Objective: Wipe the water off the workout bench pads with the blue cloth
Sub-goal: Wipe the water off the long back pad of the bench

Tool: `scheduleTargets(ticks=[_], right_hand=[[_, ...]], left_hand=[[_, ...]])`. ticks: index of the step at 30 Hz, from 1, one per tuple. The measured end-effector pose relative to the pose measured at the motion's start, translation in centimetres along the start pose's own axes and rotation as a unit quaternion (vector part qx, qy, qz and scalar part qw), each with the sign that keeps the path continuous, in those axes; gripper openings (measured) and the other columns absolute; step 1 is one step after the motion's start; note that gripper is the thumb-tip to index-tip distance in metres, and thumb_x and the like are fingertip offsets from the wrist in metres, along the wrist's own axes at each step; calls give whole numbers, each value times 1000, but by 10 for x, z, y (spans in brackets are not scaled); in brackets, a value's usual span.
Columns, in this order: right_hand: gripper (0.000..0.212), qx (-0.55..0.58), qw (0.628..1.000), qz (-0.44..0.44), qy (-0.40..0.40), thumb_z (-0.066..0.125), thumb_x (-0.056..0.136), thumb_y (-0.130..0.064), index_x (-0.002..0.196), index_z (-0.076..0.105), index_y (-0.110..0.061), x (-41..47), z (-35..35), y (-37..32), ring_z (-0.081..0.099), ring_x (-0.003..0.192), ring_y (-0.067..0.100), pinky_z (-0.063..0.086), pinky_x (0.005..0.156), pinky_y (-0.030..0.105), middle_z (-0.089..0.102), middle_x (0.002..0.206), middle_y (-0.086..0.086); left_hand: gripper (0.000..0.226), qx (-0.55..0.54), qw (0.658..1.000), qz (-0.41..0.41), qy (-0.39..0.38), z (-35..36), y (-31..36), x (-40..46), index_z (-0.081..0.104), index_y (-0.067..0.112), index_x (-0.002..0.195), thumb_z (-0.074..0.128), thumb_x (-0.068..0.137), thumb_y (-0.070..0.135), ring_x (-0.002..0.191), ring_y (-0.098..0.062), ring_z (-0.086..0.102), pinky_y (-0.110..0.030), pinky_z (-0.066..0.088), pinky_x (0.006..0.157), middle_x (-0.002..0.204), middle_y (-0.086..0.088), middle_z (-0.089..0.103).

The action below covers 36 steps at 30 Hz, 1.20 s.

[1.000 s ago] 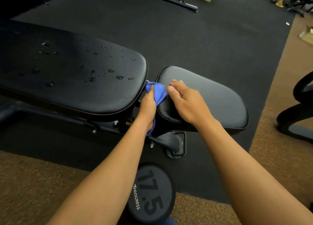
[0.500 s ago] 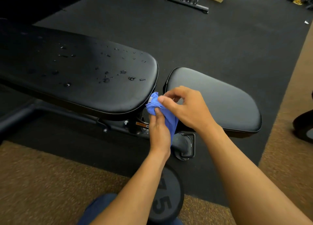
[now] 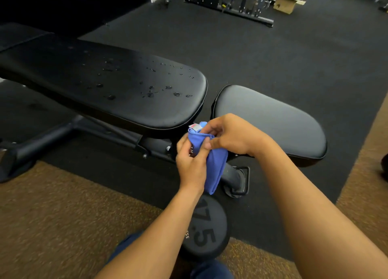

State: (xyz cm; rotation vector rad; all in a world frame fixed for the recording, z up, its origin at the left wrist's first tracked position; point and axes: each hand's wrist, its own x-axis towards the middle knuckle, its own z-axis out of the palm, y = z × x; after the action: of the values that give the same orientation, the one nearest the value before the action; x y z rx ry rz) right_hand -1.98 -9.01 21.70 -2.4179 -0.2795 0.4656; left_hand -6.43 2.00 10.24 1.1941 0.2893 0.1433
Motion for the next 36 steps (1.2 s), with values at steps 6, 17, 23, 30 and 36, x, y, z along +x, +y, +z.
scheduleTargets(ticks=[6,17,23,30,36], right_hand=[[30,88,991,-48,-84,76,80,3,103,75,-16,-2,2,-13,73,95,24,55,97,45,78,98,5],[33,80,990,-40,-107,70,82,10,107,76,-12,27,0,-61,72,101,27,54,98,39,77,101,11],[20,-4,1000,26,-8,74,81,0,91,78,-18,46,-6,-84,64,72,5,53,78,28,75,81,-1],[20,42,984,129,113,71,81,2,85,75,-18,76,-3,-99,60,69,10,47,70,26,71,79,0],[33,-102,918,176,341,71,86,-26,117,65,-15,108,44,-109,56,108,25,43,80,29,53,117,5]], left_hand=[[99,108,985,133,-3,-43,21,1,39,28,143,88,60,46,120,-13,57,-27,52,94,135,-2,50],[43,334,907,144,-213,-123,96,60,65,12,75,86,69,49,95,-13,62,-23,47,79,94,4,70],[22,323,889,63,-319,-156,143,106,61,13,90,82,84,17,74,-12,58,-29,46,68,84,-4,67],[23,289,914,87,-272,-148,179,173,70,24,102,74,81,16,88,-23,68,-38,55,81,98,-3,71],[25,332,908,177,-186,-129,173,207,64,22,114,69,90,19,84,-11,61,-17,47,70,107,3,59]])
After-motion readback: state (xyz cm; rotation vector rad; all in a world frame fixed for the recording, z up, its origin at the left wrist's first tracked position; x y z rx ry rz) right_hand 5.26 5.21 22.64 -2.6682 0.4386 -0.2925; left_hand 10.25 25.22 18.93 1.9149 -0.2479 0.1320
